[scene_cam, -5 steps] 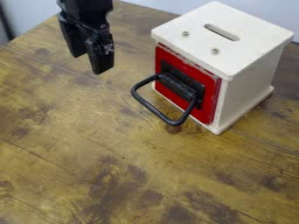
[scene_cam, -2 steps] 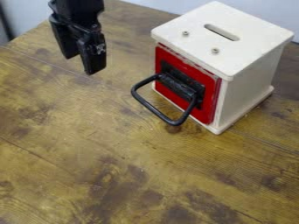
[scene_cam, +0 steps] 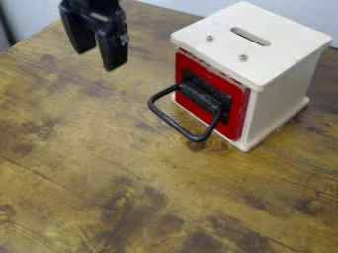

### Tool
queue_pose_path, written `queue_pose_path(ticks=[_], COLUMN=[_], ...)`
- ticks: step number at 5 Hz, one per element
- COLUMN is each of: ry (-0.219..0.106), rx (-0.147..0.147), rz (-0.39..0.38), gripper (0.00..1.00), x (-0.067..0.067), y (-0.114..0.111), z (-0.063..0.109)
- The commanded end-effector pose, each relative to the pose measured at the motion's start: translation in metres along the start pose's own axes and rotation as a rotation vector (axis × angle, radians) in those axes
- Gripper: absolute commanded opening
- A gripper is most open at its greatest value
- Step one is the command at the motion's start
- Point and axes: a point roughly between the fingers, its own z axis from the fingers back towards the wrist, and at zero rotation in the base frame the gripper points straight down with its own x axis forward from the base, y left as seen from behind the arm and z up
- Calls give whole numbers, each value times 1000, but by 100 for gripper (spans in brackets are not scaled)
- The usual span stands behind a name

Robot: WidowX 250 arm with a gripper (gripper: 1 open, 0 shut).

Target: Close the drawer

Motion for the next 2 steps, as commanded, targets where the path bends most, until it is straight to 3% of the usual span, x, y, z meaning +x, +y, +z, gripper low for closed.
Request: queue_pose_path(ticks=[1, 2], ry=[-100, -113], rx=[42, 45], rz=[10, 0], gripper=[100, 100], x=[4, 1], y=[1, 3], z=[39, 32])
